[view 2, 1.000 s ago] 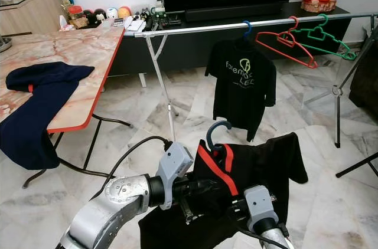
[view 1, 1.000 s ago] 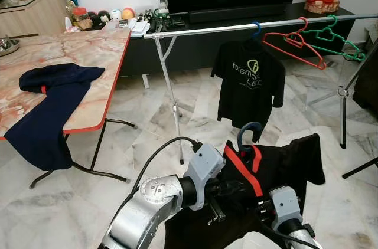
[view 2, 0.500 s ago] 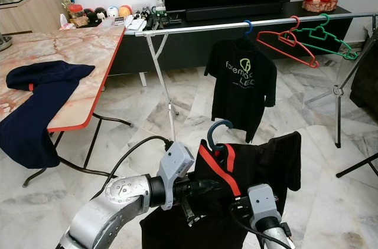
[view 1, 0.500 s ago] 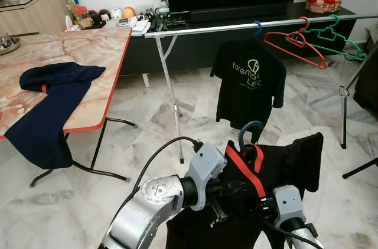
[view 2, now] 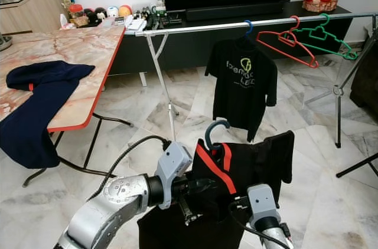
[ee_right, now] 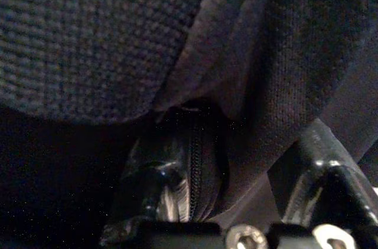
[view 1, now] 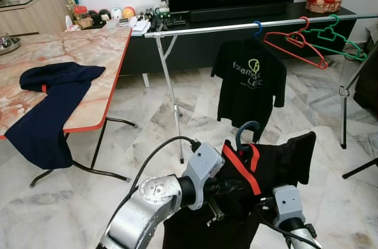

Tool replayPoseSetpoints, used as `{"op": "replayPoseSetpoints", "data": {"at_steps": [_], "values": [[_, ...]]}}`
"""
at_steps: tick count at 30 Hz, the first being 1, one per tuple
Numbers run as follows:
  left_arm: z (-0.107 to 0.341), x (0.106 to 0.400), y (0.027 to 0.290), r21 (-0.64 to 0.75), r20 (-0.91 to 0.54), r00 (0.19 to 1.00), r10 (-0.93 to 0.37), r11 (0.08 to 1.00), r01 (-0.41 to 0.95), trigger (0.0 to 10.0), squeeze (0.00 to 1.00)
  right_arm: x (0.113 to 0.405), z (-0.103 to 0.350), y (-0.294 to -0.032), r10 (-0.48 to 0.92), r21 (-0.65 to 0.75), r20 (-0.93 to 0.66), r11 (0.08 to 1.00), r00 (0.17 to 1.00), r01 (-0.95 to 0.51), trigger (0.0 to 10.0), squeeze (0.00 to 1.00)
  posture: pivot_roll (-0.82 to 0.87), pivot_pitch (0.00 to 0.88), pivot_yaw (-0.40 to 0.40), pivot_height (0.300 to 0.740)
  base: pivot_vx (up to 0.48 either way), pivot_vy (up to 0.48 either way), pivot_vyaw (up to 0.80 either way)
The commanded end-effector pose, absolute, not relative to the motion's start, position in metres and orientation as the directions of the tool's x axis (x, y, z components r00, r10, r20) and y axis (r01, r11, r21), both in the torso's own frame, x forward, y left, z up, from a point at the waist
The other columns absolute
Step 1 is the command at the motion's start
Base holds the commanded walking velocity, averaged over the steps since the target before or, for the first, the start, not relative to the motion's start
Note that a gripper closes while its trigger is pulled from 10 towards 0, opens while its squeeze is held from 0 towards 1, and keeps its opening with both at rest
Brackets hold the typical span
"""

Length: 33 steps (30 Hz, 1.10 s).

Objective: Hang hanger

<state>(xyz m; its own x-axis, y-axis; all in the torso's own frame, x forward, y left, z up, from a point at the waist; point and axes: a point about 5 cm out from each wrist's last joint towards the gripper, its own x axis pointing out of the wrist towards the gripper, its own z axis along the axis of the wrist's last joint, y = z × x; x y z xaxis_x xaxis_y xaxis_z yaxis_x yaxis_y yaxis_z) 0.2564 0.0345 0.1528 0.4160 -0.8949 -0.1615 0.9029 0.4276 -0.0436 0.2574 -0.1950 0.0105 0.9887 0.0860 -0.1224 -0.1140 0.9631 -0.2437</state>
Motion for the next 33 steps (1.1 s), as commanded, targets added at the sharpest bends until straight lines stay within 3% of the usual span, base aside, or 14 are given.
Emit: {"op": "replayPoseSetpoints", "data": {"at_steps": [1, 22, 27, 33], "values": [[0.154, 0.257, 0.035, -0.029, -0.157, 0.42, -0.894, 0.429, 0.903, 10.0, 0.0, 0.259, 0.012, -0.193, 0.087, -0.239, -0.11, 0.965, 0.99, -0.111, 0.0, 0.0, -0.01, 0.053, 0.05, 0.74, 0.0, 0.0, 0.0], [0.145, 0.262, 0.042, -0.008, -0.2, 0.458, -0.866, 0.469, 0.883, 10.0, 0.0, 0.264, 0.017, -0.195, 0.074, -0.235, -0.094, 0.967, 0.993, -0.095, 0.0, 0.0, -0.01, 0.039, 0.047, 0.74, 0.0, 0.0, 0.0], [0.135, 0.275, 0.059, 0.025, -0.263, 0.541, -0.799, 0.555, 0.831, 10.0, 0.0, 0.263, 0.017, -0.198, 0.065, -0.238, -0.095, 0.967, 0.993, -0.086, 0.0, 0.0, -0.01, 0.048, 0.048, 0.74, 0.0, 0.0, 0.0], [0.125, 0.283, 0.085, 0.092, -0.338, 0.574, -0.746, 0.581, 0.809, 10.0, 0.0, 0.261, 0.016, -0.204, 0.043, -0.248, -0.102, 0.966, 0.994, -0.067, 0.0, 0.0, -0.02, 0.056, 0.05, 0.74, 0.0, 0.0, 0.0]]}}
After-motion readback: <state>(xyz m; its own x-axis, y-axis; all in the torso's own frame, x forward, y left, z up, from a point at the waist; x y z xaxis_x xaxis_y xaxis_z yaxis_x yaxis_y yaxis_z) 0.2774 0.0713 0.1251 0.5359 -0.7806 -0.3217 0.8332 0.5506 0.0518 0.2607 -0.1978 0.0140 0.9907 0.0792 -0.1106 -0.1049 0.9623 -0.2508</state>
